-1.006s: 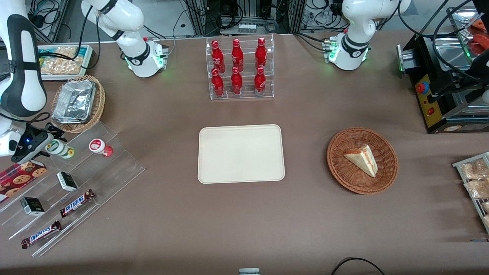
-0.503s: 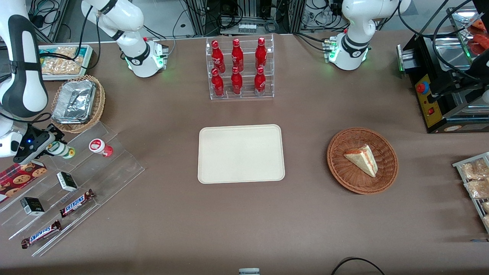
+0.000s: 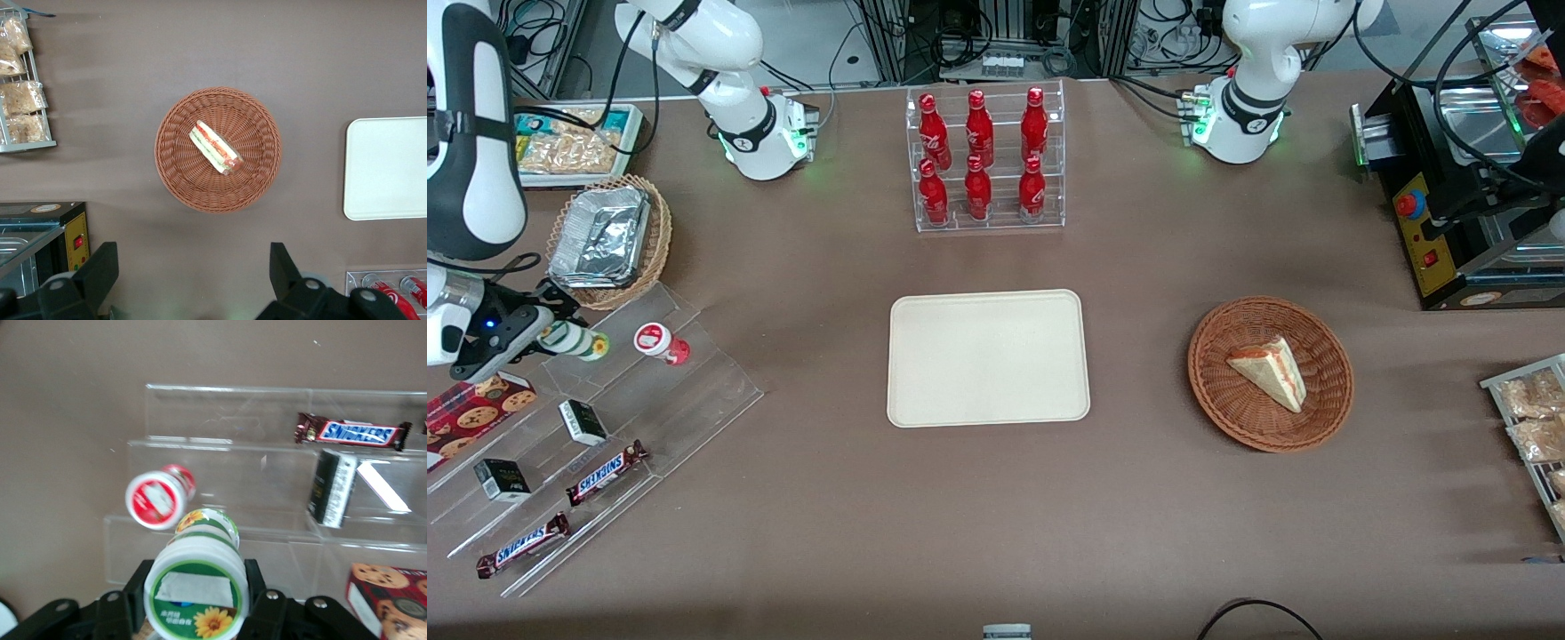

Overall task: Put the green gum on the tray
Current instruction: 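Lift the green gum canister and carry it over the cream tray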

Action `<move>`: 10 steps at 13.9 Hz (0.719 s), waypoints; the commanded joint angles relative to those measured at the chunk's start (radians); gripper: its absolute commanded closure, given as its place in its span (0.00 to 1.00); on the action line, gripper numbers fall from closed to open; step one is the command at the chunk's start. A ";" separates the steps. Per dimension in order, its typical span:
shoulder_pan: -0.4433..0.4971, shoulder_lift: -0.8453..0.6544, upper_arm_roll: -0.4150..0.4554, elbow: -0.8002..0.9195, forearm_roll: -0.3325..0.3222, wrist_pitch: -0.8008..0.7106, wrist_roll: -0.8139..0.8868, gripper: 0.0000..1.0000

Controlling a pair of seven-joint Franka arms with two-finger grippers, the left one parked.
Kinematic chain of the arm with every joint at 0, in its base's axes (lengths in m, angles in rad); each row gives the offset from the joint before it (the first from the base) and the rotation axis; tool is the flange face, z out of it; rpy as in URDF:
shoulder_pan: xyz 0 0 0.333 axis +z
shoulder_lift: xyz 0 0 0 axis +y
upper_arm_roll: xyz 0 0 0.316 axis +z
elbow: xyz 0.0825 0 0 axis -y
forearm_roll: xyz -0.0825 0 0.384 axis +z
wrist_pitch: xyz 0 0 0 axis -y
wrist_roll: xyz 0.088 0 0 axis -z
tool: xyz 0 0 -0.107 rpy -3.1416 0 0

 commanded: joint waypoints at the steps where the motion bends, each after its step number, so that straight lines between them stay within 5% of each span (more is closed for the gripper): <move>1: 0.057 -0.006 -0.005 0.024 0.016 -0.057 0.112 1.00; 10: 0.366 -0.008 -0.004 0.023 0.019 -0.078 0.676 1.00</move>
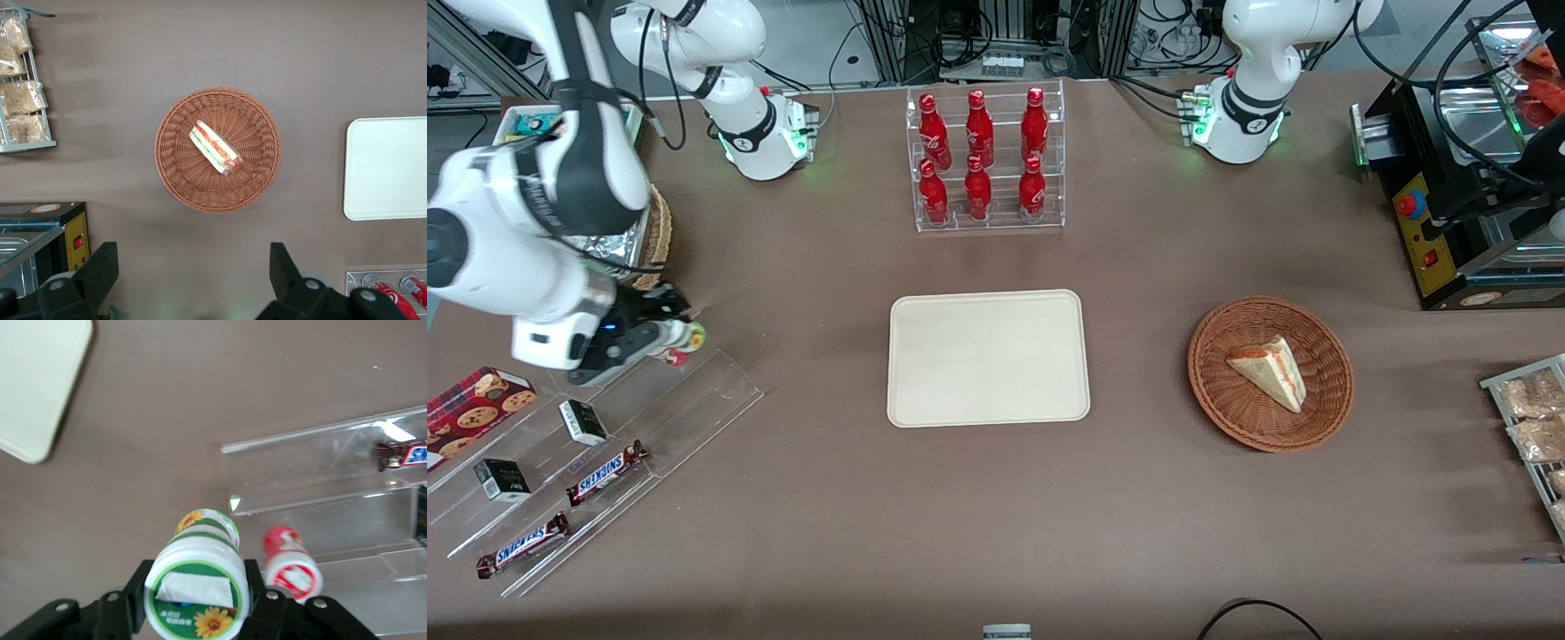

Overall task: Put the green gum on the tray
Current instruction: 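Lift the green gum canister and carry it over the cream tray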

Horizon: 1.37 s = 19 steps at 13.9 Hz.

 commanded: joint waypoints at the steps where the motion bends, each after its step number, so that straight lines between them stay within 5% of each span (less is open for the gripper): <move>1: 0.090 0.008 -0.010 0.013 0.017 -0.006 0.169 1.00; 11: 0.438 0.180 -0.011 0.080 0.086 0.204 0.853 1.00; 19: 0.581 0.476 -0.013 0.343 0.075 0.285 1.138 1.00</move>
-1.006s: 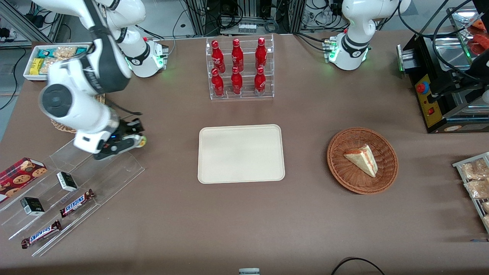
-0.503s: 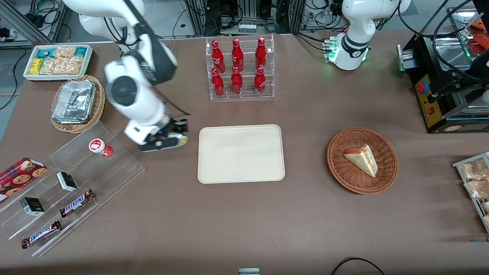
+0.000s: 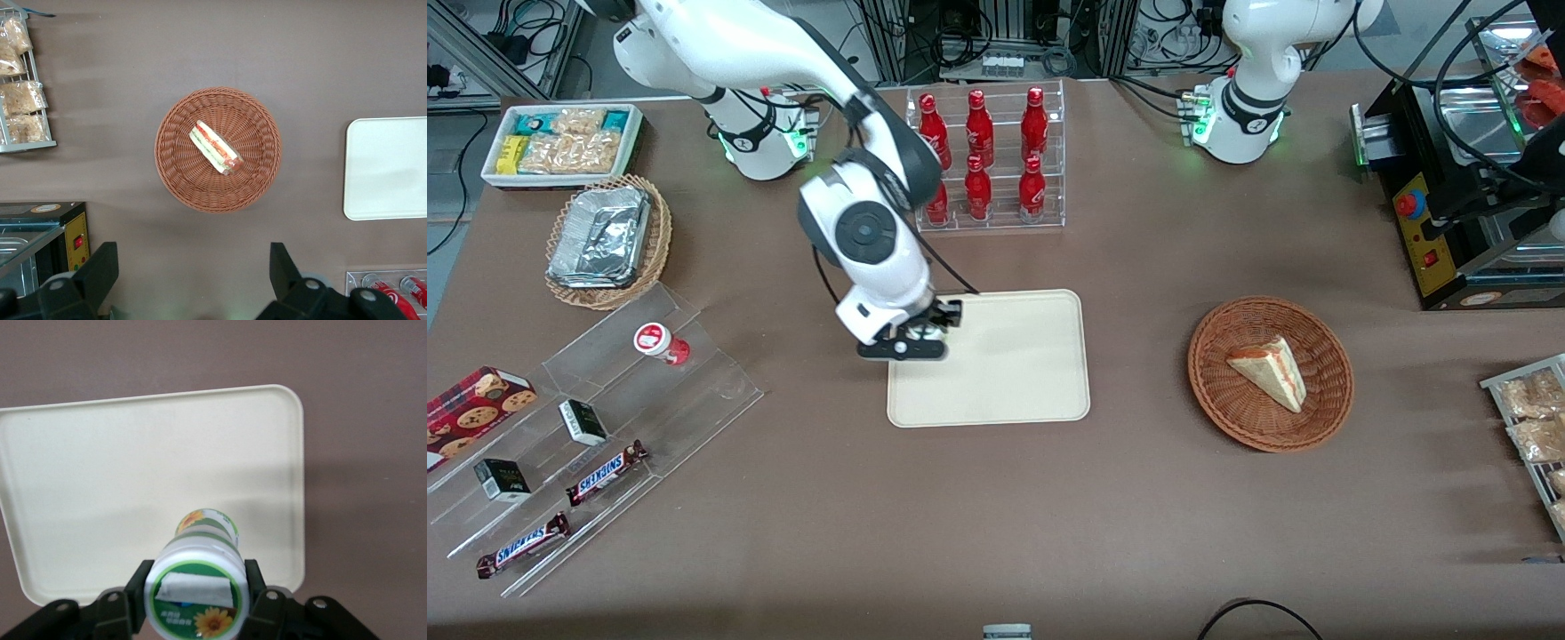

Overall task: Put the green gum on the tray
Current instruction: 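Lower the canister onto the tray and open the right gripper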

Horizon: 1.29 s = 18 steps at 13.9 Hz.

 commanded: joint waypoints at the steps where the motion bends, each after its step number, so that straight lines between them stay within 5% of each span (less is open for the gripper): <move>1: 0.022 0.107 -0.011 0.097 0.004 0.033 0.048 1.00; 14: 0.067 0.234 -0.016 0.102 -0.012 0.201 0.090 1.00; 15: 0.067 0.239 -0.016 0.102 -0.019 0.202 0.088 0.92; 18: 0.067 0.252 -0.017 0.105 -0.025 0.202 0.088 0.13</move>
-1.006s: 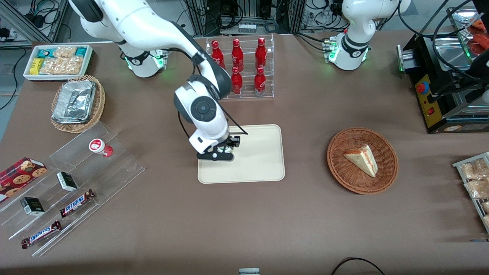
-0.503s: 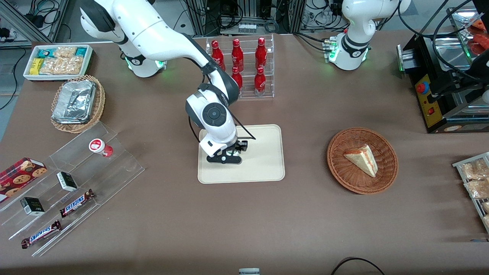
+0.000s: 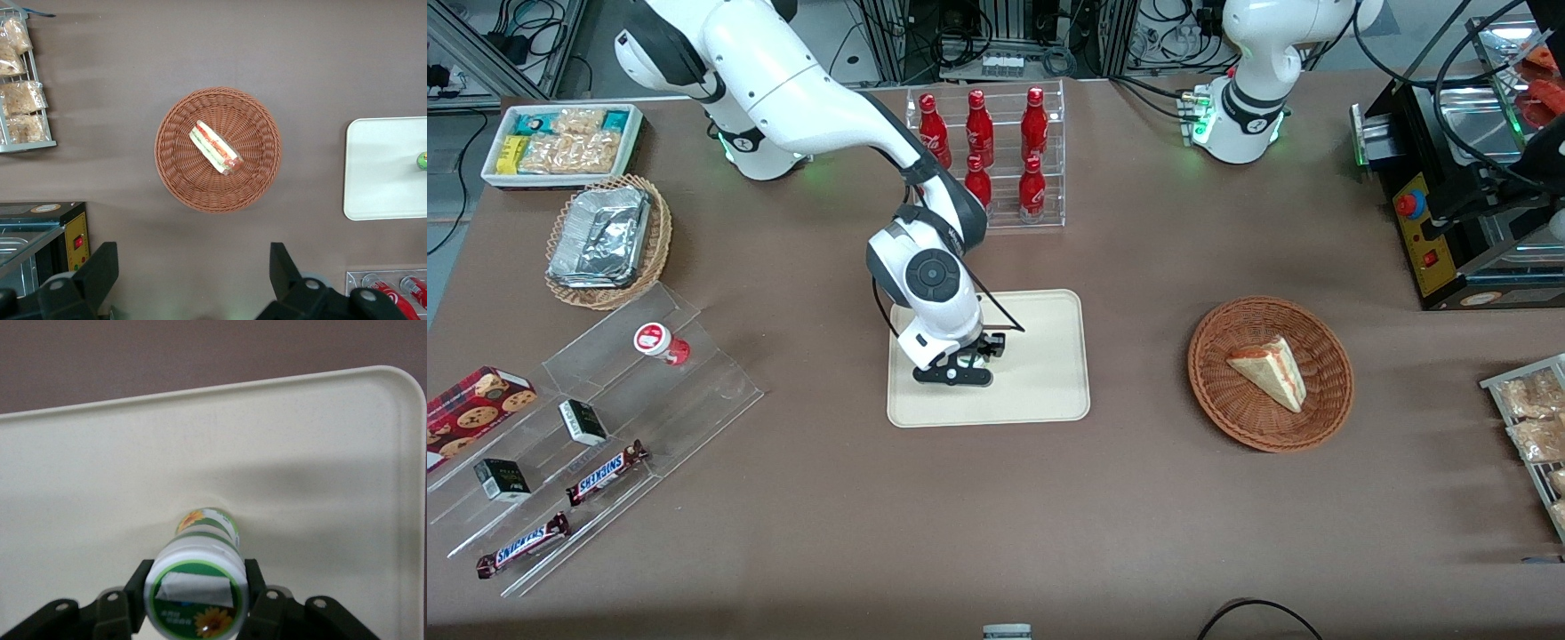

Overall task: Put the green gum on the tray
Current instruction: 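Lower the canister onto the tray and open the right gripper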

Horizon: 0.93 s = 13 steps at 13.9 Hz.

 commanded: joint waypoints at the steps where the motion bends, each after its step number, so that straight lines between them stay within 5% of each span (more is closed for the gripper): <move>1: 0.011 0.030 -0.012 0.037 -0.017 0.007 0.015 0.00; 13: 0.017 -0.065 -0.010 0.035 -0.063 -0.090 0.003 0.00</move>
